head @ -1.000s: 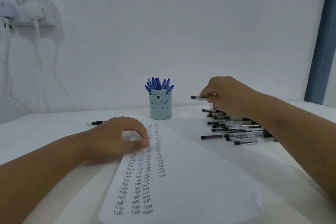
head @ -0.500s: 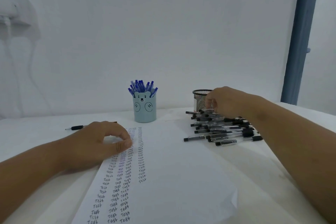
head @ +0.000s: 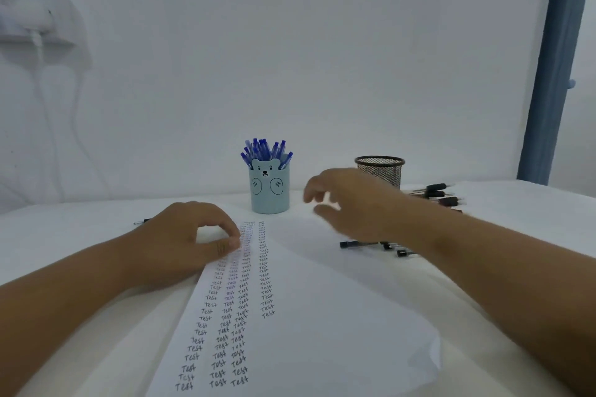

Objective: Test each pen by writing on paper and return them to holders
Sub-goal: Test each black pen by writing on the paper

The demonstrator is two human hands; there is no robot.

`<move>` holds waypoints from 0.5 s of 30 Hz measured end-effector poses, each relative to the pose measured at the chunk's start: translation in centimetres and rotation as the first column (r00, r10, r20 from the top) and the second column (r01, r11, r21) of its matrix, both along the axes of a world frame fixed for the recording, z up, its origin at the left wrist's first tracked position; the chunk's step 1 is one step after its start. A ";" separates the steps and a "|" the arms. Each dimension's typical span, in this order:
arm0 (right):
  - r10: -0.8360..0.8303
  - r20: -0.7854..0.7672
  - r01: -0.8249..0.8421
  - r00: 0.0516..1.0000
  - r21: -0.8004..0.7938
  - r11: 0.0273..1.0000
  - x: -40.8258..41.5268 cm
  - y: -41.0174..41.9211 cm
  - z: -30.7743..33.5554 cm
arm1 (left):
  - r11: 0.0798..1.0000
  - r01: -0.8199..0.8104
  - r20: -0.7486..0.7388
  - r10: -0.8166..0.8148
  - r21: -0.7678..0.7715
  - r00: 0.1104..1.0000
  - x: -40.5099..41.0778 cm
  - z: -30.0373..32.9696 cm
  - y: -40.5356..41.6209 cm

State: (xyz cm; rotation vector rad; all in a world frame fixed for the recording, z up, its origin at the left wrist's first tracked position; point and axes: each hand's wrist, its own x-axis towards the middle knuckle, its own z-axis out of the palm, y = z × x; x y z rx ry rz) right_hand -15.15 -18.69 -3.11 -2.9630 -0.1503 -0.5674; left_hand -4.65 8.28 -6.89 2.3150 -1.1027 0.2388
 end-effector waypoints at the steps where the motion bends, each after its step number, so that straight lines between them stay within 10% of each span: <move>1: 0.060 -0.013 -0.061 0.998 -0.001 0.998 0.1 1.3 -0.7 | 0.999 -0.033 0.019 0.034 -0.008 0.999 0.4 -0.1 0.2; 8: 0.246 -0.060 -0.244 0.967 0.041 0.969 0.7 5.4 -3.5 | 0.962 -0.268 0.070 0.271 -0.049 0.960 3.0 -0.6 1.4; 15: 0.308 -0.072 -0.307 0.949 0.027 0.951 1.3 5.3 -4.3 | 0.805 -0.502 -0.050 0.542 0.317 0.839 4.7 -0.9 3.6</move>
